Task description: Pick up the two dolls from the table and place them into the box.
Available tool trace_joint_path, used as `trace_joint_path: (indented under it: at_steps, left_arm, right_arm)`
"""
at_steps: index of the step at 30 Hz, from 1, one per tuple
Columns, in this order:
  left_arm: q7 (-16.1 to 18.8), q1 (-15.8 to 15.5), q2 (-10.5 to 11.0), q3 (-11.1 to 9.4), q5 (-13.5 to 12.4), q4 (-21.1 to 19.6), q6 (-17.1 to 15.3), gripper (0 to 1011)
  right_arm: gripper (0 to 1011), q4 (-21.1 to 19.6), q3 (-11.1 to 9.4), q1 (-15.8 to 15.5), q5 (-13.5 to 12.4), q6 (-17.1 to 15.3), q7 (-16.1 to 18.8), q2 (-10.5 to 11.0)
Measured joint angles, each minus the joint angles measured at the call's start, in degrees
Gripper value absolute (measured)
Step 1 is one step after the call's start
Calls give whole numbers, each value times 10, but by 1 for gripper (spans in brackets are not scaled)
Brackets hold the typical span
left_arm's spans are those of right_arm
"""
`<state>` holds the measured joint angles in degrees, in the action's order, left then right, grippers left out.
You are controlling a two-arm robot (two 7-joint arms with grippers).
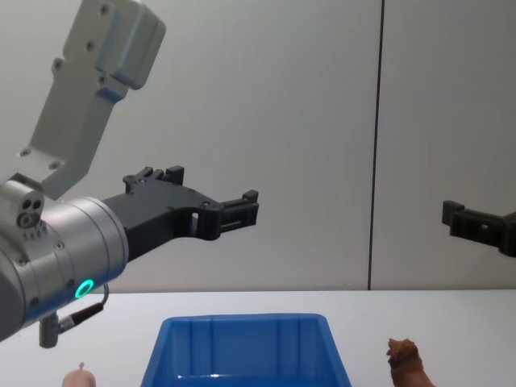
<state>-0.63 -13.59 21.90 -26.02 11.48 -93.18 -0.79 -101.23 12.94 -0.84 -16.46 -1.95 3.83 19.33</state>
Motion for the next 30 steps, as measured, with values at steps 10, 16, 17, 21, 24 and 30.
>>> trace_joint_path:
  at_steps: [10,16,17,21,24,30]
  left_arm:
    - [0,0,0,0,0,0,0,1001]
    - [0,0,0,0,0,0,0,1001]
    - [0,0,0,0,0,0,0,1001]
    - [0,0,0,0,0,0,0,1001]
    - [0,0,0,0,0,0,0,1001]
    - [0,0,0,0,0,0,0,1001]
  right_arm:
    - [1001,0,0,0,0,0,0,0]
    - [1001,0,0,0,0,0,0,0]
    - [1001,0,0,0,0,0,0,0]
    - [1001,0,0,0,0,0,0,0]
    - [1001,0,0,0,0,0,0,0]
    - [1001,0,0,0,0,0,0,0]
